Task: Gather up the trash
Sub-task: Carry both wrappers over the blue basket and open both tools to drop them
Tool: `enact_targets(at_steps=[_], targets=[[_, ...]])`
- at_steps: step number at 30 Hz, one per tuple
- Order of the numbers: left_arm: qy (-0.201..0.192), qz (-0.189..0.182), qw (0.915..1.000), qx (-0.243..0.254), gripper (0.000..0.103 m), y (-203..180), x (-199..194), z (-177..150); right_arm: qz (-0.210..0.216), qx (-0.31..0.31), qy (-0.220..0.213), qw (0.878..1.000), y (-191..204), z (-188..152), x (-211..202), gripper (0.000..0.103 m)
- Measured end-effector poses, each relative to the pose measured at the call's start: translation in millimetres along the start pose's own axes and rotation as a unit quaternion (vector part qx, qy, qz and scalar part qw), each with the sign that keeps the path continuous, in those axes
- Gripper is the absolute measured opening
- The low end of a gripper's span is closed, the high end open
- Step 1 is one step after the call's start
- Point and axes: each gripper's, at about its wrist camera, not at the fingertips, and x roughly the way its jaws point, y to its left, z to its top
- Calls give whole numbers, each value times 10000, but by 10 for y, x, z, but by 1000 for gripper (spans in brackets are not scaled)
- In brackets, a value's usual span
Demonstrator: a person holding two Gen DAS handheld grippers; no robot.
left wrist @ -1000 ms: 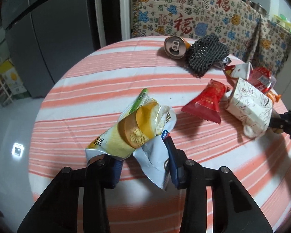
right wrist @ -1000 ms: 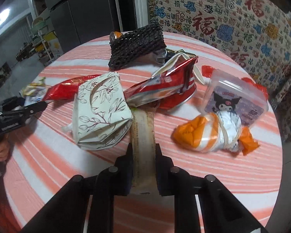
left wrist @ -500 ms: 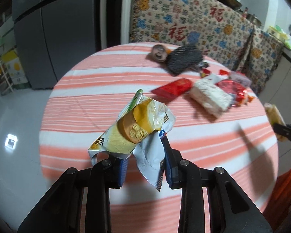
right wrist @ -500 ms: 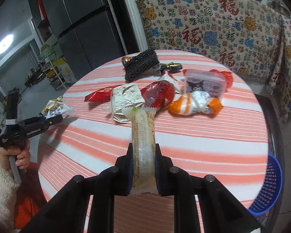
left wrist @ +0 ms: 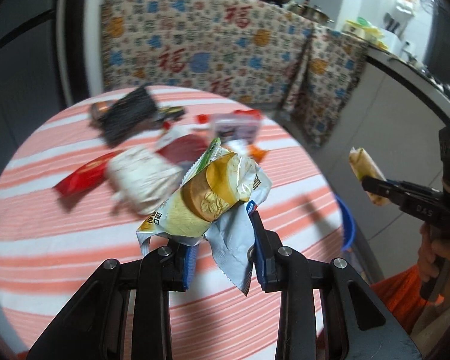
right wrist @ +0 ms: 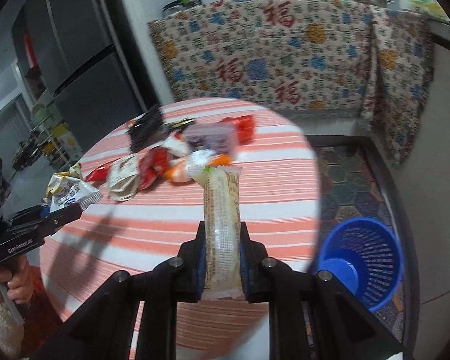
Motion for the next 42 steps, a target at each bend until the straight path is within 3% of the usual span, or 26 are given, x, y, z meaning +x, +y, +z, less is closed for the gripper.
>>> enact_targets(at_steps=[8,15,20,25,38,40,42], targets=[[247,-581,9952,748,31,-1247,734,383,-896,602,113,9941,-1231,140,-125,18],[668,-920,9883,1016,31,-2071,1506,437,-1236,1200,230,9848,-2099,78,64,18],[936,-912,9844,1175,31,-2365,1932,414,-1266,1629,229,9782,-2544,-125,288,18],[1130,-946,9809,1268,32,-2522,2202,334,-1182,1896,534,9733,-2872,-295,496,18],[1379,-1009,9738,1503,34,-2734,2652,249,-1019,2403,767,9623,-3262,-439,728,21],[1379,-1005,9730,1554,43,-2756,2682,238,-1061,2387,748,9624,-3258,-412,754,23],[1334,-1004,9731,1588,54,-2782,2704,242,-1032,2401,726,9625,-3251,-392,779,37]])
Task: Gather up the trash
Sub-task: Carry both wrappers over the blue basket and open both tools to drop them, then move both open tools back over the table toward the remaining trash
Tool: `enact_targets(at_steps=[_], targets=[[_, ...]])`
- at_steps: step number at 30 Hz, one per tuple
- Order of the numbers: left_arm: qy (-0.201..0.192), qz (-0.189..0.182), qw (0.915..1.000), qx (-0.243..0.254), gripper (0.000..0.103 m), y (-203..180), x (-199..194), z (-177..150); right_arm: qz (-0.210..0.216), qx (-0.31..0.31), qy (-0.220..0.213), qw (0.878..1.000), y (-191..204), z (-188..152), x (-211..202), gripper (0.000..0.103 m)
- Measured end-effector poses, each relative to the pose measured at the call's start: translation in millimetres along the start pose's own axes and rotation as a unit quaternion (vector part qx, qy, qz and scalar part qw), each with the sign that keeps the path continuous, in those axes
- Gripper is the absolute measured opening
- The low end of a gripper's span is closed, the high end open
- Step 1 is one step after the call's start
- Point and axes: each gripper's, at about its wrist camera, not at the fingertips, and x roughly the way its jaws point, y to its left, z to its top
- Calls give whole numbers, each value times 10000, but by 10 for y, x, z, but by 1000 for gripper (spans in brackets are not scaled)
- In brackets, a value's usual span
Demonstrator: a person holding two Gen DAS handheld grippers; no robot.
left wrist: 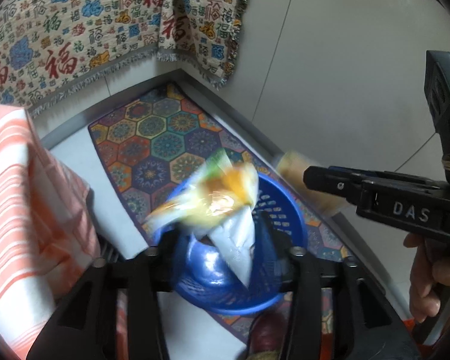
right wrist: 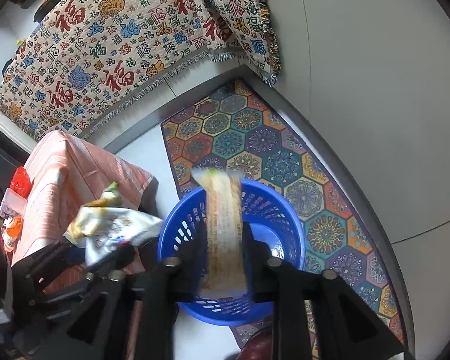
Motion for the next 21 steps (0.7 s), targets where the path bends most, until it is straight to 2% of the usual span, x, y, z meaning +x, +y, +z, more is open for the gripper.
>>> enact_targets(at_steps=[1,6,9,10,11,15,18,21], targets=[[-41,17,10000,18,59,-11,3,15,13,5,-4,10000,-13,4,2,37],[-150,38,9999,73,67,-28,-39,70,-86,25,-32,10000,-20,39,-7,38],[-350,92,9992,150,80,-45,-189,69,-205,-27,-203,9996,-8,69,-94,40],[-431,142,9988,197,84,-55,-258,64,-240,-48,-267,9993,2,75,-128,42],[-533,218,9980,256,86,-72,-367,53,-276,-78,-338,9990,18,85,-168,48],[-646,208,9972,303,89,-75,-657,-1,-342,-268,-741,9963,144,110,-402,62],[-804,304,9962,144,93,-3,-956,-123,-418,-458,-1027,9928,288,106,-591,63],[-961,348,9947,-134,101,172,-1306,-321,-450,-614,-1222,9896,441,89,-756,64]])
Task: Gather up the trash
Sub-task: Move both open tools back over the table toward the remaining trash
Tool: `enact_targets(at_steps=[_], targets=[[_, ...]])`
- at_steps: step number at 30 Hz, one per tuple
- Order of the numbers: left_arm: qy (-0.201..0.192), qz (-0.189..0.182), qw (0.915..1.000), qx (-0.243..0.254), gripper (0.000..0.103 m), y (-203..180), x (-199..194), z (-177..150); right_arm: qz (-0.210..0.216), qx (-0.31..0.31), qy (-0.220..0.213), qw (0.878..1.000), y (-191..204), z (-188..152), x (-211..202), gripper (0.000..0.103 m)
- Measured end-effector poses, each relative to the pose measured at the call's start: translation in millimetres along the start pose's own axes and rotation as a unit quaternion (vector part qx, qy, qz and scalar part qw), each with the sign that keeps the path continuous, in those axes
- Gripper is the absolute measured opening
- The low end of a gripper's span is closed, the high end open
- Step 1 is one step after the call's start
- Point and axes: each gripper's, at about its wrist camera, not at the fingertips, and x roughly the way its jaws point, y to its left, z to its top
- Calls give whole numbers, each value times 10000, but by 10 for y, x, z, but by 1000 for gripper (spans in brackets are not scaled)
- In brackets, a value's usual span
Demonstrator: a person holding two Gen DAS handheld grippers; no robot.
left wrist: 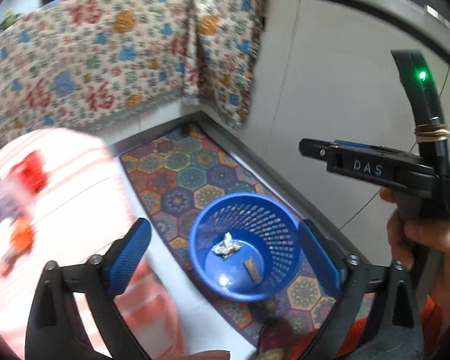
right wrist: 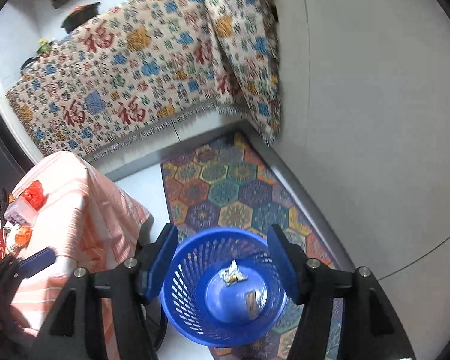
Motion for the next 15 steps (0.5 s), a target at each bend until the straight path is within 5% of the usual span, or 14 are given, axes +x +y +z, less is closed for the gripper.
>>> enact_targets(at_steps=[5,9,15], targets=[[-29,299,9986,-431,102,484,-521,-336,104,-596,-282,9978,486,-53,-308,65],[113,875,9946,-551,102,988,-805,-677,371,-1298,-343,9903,1095,-231,-470,65],[441,1647,9779,-1207,102,1926,-1060,-1327,921,-2449,-155,9650,2223,-673,-508,65]])
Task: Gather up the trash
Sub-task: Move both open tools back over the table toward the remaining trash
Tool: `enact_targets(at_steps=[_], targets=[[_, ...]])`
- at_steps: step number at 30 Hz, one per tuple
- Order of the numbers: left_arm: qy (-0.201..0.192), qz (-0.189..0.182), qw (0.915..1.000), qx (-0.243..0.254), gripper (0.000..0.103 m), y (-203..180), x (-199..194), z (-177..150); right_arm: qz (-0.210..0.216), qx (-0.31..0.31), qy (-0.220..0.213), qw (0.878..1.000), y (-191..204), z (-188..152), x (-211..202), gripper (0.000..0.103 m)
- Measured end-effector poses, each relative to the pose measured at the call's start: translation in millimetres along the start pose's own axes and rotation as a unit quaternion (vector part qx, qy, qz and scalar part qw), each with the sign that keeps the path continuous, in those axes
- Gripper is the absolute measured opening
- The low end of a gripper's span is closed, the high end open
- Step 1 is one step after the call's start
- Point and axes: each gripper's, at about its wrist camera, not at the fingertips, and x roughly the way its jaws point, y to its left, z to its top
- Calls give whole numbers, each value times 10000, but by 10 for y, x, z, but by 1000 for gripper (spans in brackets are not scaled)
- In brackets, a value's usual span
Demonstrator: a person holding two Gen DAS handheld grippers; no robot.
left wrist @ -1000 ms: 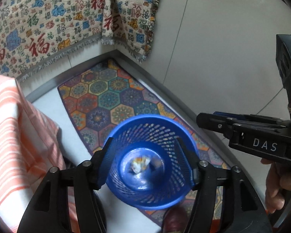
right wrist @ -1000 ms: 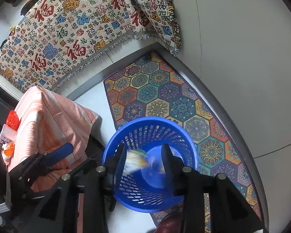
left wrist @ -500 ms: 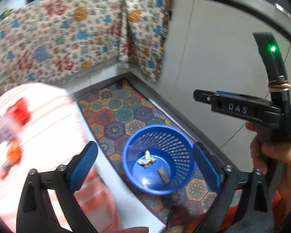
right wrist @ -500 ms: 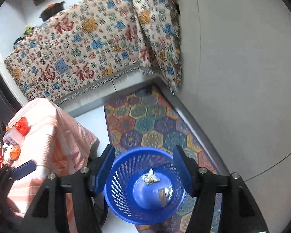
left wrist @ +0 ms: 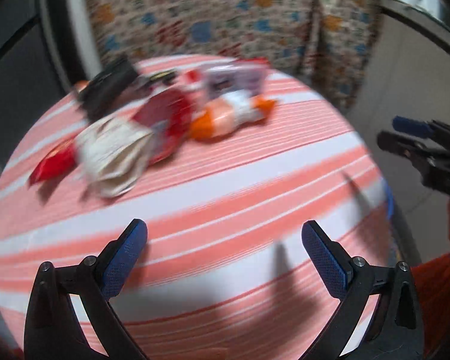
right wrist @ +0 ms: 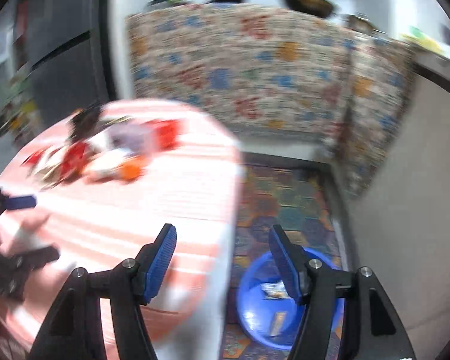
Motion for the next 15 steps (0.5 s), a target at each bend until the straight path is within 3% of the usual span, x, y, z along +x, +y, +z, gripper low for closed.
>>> enact_targets(at_steps=[5,7,8,10,13,15], targets=[[171,488,9983,-265,103,623,162,-137,898,-345,541,9939,803,-14,285,65],[113,478,9982,-349,103,833,178,-195,1100,-479,719,9902,1090,-31,401,65],[154,350,9980,-495,103,967,203,-193,1142,-560,770,9889,1216,-33,442,65],[112,521,9975,-461,103,1057,198,-156,1104,-788,786,9876,1447,-55,495,71],[131,277,9986,-436,103,1236,274,-82,1150,-976,670,9863,1632,-36,518,74],[141,178,9993,-288,103,1258,281,-44,1163,-946,655,9865,1697,-4,560,83]])
